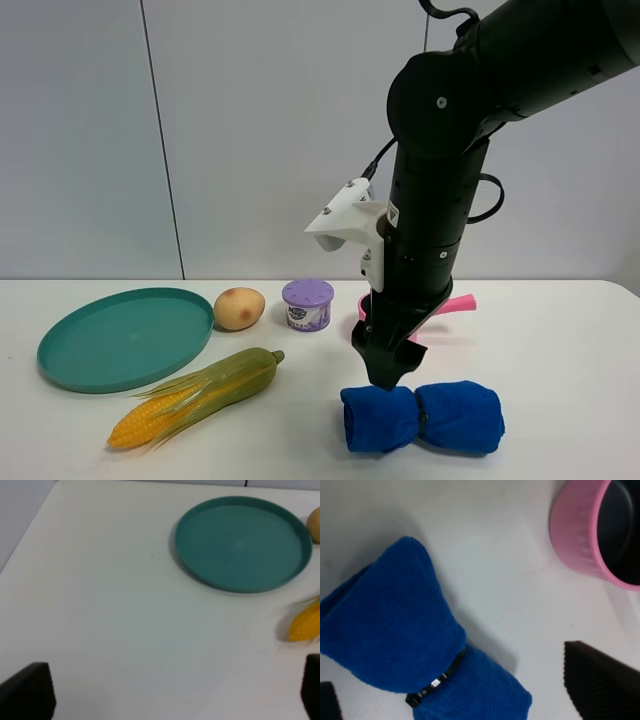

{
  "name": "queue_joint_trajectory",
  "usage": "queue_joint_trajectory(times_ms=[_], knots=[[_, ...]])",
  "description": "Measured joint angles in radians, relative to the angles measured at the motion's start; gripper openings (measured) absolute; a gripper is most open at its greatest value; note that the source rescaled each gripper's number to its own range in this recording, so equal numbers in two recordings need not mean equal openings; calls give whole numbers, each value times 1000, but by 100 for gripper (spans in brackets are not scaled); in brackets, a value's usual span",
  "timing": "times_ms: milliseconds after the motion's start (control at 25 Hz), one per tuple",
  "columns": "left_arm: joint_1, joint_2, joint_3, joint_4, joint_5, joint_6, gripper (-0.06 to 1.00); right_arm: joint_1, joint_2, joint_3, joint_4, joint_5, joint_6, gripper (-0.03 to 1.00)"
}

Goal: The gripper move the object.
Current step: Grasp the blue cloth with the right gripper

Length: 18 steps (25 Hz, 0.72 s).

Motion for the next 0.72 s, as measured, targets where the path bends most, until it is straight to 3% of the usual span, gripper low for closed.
queue_joint_trajectory(times_ms=[160,320,520,720], knots=[[0,0,0,0,0,0,100,15,0,13,-58,-25,-14,95],[0,0,0,0,0,0,100,19,0,86,-142,-126,-38,96],[0,0,0,0,0,0,100,23,0,153,-239,-181,-39,96],[0,0,0,0,0,0,100,23,0,156,-197,-222,-42,96]])
